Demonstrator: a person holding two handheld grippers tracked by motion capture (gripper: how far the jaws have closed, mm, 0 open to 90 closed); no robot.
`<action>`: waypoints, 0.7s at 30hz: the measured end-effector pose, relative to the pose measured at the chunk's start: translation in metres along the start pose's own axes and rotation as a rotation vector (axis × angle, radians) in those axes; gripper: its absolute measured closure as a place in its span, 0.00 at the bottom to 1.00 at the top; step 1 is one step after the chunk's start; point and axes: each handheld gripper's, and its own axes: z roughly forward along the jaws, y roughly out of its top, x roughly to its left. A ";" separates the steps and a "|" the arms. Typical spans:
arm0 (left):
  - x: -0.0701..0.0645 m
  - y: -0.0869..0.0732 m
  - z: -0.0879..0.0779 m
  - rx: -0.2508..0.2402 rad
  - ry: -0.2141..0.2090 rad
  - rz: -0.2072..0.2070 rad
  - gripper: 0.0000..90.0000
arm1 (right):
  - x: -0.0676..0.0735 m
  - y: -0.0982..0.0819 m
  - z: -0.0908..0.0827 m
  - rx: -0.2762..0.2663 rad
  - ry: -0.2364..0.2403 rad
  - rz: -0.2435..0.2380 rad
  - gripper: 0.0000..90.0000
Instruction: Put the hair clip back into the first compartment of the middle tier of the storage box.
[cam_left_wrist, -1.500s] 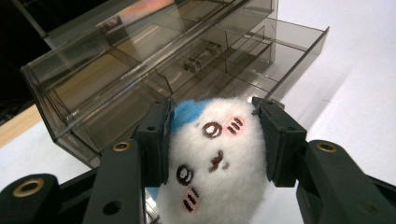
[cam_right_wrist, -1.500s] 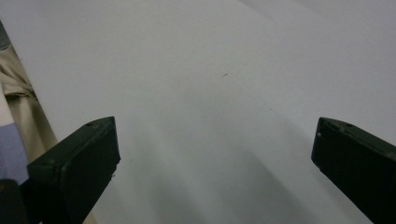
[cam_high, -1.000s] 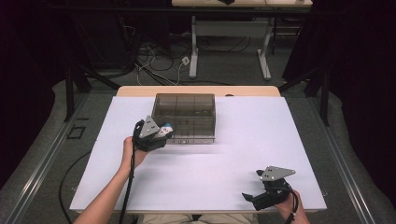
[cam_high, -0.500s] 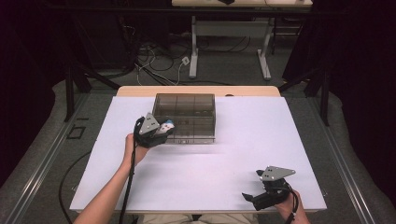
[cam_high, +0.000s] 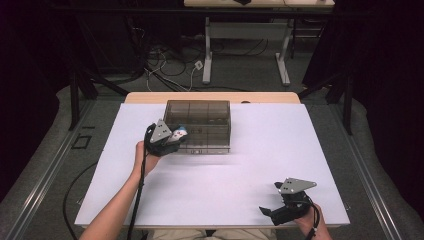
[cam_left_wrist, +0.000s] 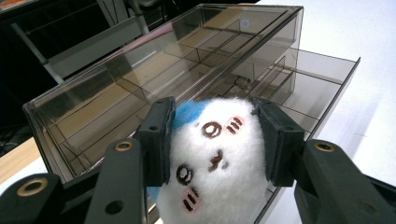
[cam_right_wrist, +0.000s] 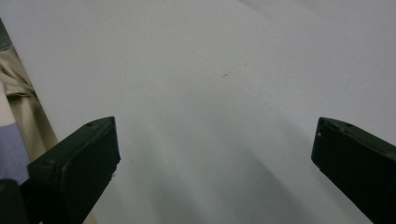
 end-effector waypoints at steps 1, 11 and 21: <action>0.000 0.000 0.000 0.008 -0.003 0.004 0.58 | 0.000 0.000 0.000 0.006 0.001 -0.005 0.01; 0.000 -0.004 0.005 0.030 0.006 0.010 0.58 | -0.001 0.000 -0.001 0.014 0.004 -0.009 0.01; -0.001 -0.007 0.008 0.052 0.012 0.016 0.58 | -0.001 0.000 0.000 0.002 -0.004 -0.008 0.01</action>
